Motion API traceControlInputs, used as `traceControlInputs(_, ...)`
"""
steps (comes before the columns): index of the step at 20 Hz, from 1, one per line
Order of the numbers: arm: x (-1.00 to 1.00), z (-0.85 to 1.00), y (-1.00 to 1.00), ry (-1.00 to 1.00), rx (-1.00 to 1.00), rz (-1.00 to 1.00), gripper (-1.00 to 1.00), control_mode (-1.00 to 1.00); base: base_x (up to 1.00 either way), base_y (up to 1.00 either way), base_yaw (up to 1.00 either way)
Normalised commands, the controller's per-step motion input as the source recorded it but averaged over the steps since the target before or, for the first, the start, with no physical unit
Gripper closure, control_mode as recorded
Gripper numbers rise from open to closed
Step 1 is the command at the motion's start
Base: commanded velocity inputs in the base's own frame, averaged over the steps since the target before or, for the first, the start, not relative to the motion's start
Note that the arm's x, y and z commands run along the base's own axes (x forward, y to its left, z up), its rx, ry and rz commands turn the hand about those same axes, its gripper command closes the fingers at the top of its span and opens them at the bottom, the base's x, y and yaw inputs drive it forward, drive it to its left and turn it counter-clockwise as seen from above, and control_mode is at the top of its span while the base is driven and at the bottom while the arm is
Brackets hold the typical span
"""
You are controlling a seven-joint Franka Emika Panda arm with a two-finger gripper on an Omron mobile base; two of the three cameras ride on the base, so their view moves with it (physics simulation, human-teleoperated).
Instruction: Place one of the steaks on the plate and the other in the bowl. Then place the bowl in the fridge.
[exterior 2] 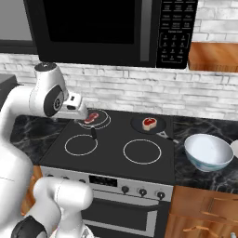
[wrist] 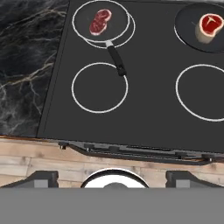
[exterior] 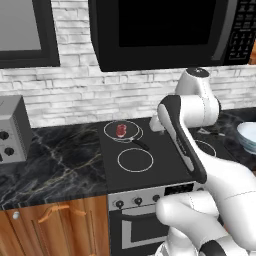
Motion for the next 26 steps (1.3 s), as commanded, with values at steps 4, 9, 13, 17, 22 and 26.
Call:
traceControlInputs(4, 0.17, -0.37, 0.14, -0.10, 0.06, 0.02, -1.00, -1.00, 0.00, 0.00, 0.00)
traceControlInputs(9, 0.43, -0.10, 0.11, -0.02, 0.00, 0.00, -1.00, -1.00, 0.00, 0.00, 0.00)
traceControlInputs(13, 0.58, -0.12, 0.18, 0.00, 0.00, 0.00, -1.00, -1.00, 0.00, 0.00, 0.00)
traceControlInputs(17, 0.50, -0.08, 0.19, 0.03, 0.00, 0.00, -1.00, -1.00, 0.00, 0.00, 0.00)
traceControlInputs(22, 0.48, -0.18, 0.13, 0.00, -0.01, 0.00, -1.00, -1.00, 0.00, 0.00, 0.00)
traceControlInputs(26, 0.44, -0.24, 0.11, 0.00, -0.01, 0.00, -1.00, -1.00, 0.00, 0.00, 0.00)
